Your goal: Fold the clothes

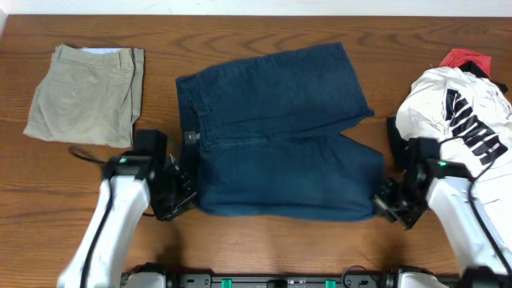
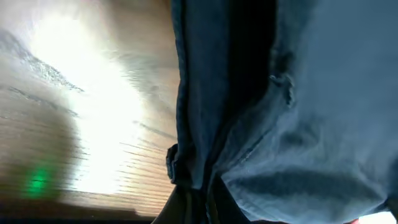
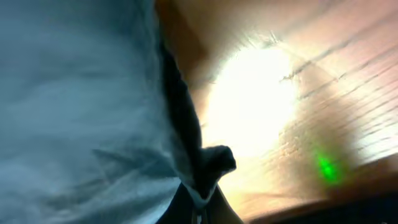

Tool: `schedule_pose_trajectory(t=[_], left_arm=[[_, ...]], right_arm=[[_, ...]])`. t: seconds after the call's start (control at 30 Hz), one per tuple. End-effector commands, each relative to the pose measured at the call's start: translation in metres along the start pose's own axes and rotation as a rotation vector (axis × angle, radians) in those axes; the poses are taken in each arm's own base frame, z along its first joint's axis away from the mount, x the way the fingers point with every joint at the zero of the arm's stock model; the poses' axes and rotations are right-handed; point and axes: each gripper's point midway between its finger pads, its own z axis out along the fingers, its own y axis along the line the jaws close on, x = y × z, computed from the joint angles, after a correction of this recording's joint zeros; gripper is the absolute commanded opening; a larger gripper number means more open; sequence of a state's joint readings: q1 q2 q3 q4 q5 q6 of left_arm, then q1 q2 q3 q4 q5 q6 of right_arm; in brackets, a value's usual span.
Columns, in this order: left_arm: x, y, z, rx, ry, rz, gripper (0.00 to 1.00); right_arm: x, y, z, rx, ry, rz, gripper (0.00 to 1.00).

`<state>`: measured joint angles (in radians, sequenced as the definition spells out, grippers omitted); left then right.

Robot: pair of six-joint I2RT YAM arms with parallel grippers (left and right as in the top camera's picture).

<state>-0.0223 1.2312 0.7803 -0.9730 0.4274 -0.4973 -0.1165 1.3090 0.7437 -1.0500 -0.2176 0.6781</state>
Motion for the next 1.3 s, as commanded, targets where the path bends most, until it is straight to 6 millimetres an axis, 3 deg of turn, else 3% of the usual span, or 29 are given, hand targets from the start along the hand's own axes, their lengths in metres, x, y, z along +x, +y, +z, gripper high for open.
schedule_pose_trajectory(t=[0.0,0.13,0.23,0.4,0.57,0.67,1.0,1.1,1.17,1.2,1.23,1.27], left_arm=[[-0.002,-0.011,-0.032,0.051,-0.125,0.103,0.06],[0.01,-0.017,-0.058,0.11,-0.217,0.145,0.06],[0.005,-0.028,-0.078,0.172,-0.324,0.191,0.06],[-0.035,-0.054,-0.109,0.257,-0.558,0.203,0.06],[-0.075,-0.057,-0.109,0.238,-0.64,0.072,0.06],[-0.096,-0.06,-0.099,0.223,-0.645,0.031,0.06],[-0.171,-0.096,-0.078,0.299,-0.752,0.066,0.06],[-0.194,-0.096,-0.07,0.284,-0.803,0.039,0.06],[-0.21,-0.101,-0.066,0.296,-0.837,0.043,0.12],[-0.215,-0.103,-0.063,0.307,-0.847,0.047,0.23],[-0.221,-0.106,-0.06,0.317,-0.857,0.047,0.37],[-0.225,-0.107,-0.057,0.323,-0.86,0.043,0.58]], right_arm=[[-0.024,0.013,-0.047,-0.065,-0.154,-0.11,0.01],[-0.032,0.034,-0.101,-0.132,-0.276,-0.235,0.01],[-0.039,0.055,-0.133,-0.19,-0.356,-0.314,0.01],[-0.059,0.107,-0.174,-0.33,-0.554,-0.434,0.01],[-0.074,0.155,-0.198,-0.452,-0.704,-0.528,0.01],[-0.081,0.181,-0.195,-0.487,-0.728,-0.569,0.01],[-0.126,0.257,-0.156,-0.567,-0.792,-0.641,0.01],[-0.139,0.279,-0.144,-0.602,-0.826,-0.66,0.01],[-0.145,0.295,-0.132,-0.628,-0.845,-0.678,0.02],[-0.147,0.303,-0.125,-0.64,-0.851,-0.687,0.12],[-0.149,0.307,-0.119,-0.645,-0.852,-0.693,0.29],[-0.15,0.313,-0.111,-0.652,-0.849,-0.695,0.63]])
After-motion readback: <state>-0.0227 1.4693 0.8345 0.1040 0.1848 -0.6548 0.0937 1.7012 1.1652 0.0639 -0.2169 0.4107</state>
